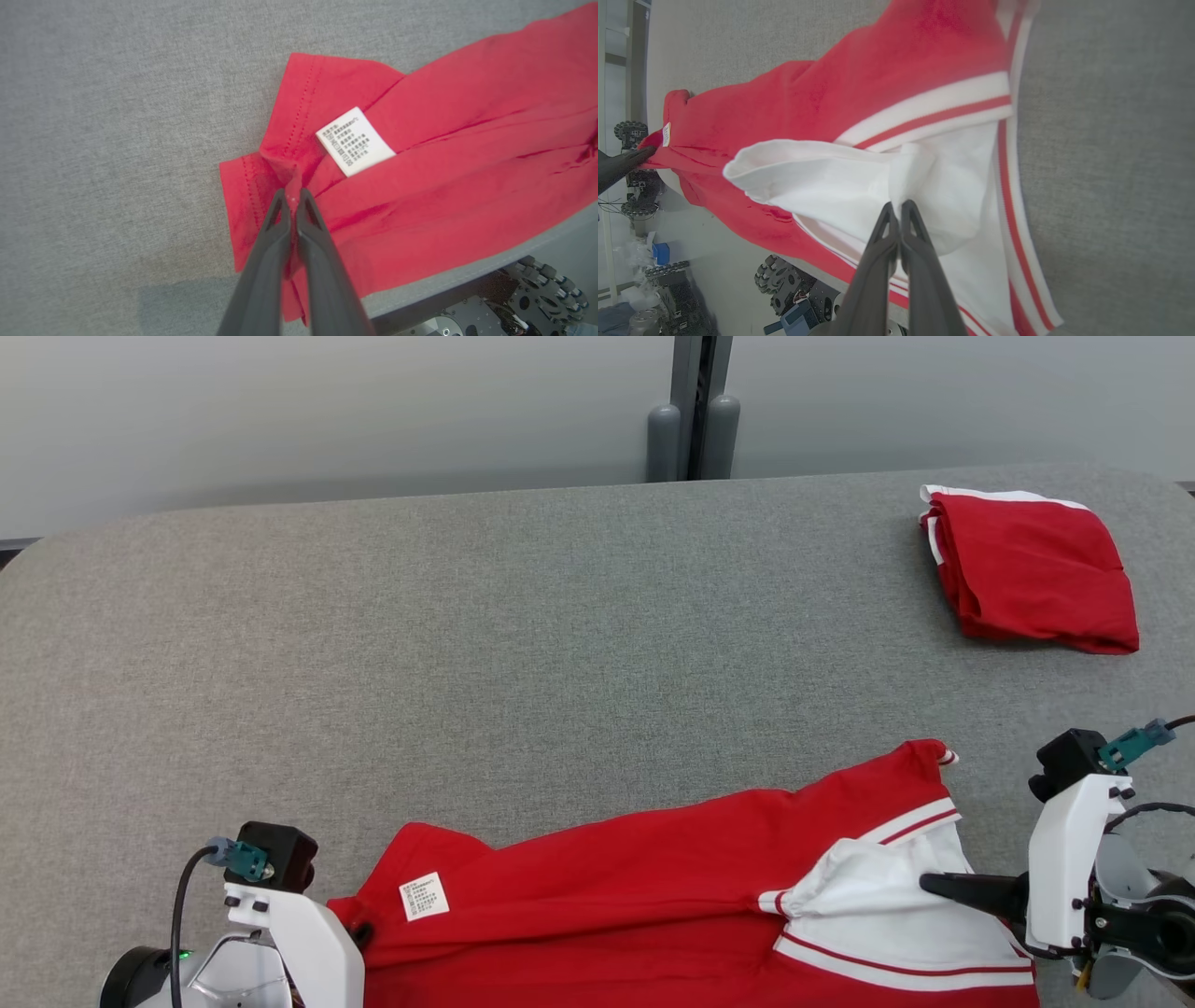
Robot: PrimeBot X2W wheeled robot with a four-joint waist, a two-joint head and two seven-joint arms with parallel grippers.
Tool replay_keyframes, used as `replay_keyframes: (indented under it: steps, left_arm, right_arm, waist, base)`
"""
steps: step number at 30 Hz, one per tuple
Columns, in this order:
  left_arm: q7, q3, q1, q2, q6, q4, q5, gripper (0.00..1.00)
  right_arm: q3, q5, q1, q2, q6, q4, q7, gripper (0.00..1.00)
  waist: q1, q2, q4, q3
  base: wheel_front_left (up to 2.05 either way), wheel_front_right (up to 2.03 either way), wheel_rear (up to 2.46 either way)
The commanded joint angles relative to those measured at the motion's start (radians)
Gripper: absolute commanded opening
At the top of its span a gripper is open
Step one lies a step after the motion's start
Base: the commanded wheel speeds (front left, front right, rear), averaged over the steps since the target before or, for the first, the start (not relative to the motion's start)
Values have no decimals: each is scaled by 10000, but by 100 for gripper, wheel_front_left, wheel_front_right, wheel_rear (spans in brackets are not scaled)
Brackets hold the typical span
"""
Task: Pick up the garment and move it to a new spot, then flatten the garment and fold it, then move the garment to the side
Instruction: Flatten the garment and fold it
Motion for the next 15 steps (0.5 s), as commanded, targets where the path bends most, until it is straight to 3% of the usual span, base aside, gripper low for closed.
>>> replay_keyframes:
  steps: [1, 2, 3, 4, 5, 6, 7, 15]
  left_arm:
    - [-3, 21, 86, 10, -35, 52, -51, 0]
    - [10, 18, 89, 3, -42, 57, -56, 2]
    - [23, 14, 90, 0, -45, 66, -54, 6]
    - [33, 9, 91, -2, -51, 76, -61, 17]
    - [30, 6, 92, -2, -55, 83, -69, 26]
    - [40, 2, 94, -9, -59, 86, -74, 45]
    - [45, 1, 99, -14, -62, 89, -87, 100]
    - [-108, 150, 165, 139, 169, -61, -32, 100]
  right_arm:
    - [-34, 101, 174, -26, 3, -40, 88, 0]
    - [-35, 133, 196, -26, 3, -35, 102, 2]
    - [-52, 162, 205, -27, 3, -33, 82, 18]
    - [-69, 178, 205, -33, 3, -37, 93, 38]
    - [-84, 181, 222, -43, 3, -29, 98, 73]
    - [-90, 196, 258, -53, 3, -19, 105, 98]
    - [-108, 233, 299, -49, 3, -6, 103, 100]
    - [-266, 594, 634, -164, 3, -402, 52, 100]
  waist:
    - [0, -1, 6, 18]
    - [0, -1, 6, 25]
    - [0, -1, 5, 32]
    - [0, -1, 6, 37]
    - [0, -1, 6, 38]
    - [0, -1, 7, 35]
    - [0, -1, 6, 27]
    - [0, -1, 7, -182]
  base:
    - [0, 0, 0]
    - [0, 0, 0]
    - [0, 0, 0]
    - [0, 0, 0]
    - [0, 0, 0]
    - [0, 0, 0]
    - [0, 0, 0]
    - [0, 0, 0]
